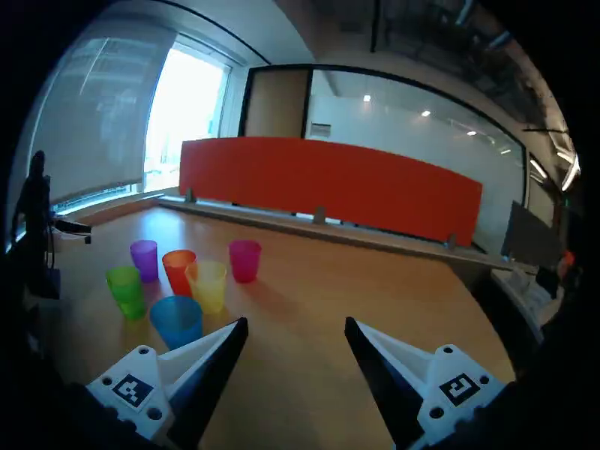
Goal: Pour water
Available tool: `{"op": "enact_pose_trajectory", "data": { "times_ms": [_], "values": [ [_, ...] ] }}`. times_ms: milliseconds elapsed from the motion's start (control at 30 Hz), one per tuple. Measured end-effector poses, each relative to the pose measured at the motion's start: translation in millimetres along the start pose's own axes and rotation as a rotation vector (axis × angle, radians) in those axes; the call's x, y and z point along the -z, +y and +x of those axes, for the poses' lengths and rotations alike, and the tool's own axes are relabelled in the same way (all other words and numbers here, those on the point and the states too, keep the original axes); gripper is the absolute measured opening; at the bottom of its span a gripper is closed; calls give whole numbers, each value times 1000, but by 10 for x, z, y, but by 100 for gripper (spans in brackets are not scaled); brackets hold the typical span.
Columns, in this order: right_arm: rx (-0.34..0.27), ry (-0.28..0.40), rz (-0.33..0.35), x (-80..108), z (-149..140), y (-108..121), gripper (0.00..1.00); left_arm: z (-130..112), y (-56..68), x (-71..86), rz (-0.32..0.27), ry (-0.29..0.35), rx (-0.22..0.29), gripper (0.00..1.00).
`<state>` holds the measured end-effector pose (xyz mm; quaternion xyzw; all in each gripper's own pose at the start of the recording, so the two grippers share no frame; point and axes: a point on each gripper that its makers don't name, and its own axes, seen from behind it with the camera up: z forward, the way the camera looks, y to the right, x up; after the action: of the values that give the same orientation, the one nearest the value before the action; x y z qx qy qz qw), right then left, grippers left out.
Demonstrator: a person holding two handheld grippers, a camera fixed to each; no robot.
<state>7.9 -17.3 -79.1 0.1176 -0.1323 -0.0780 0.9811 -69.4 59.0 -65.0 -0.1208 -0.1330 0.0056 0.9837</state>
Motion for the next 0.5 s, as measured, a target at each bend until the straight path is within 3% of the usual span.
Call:
{"op": "enact_pose_trajectory", "data": {
  "times_ms": [200, 500],
  "values": [
    [9, 79, -83, -14, 131, 163, 100, 156, -88, 22, 37, 62, 34, 86],
    [-31, 210, -201, -22, 350, 375, 100, 382, -107, 13, 58, 159, 68, 86]
  ]
}}
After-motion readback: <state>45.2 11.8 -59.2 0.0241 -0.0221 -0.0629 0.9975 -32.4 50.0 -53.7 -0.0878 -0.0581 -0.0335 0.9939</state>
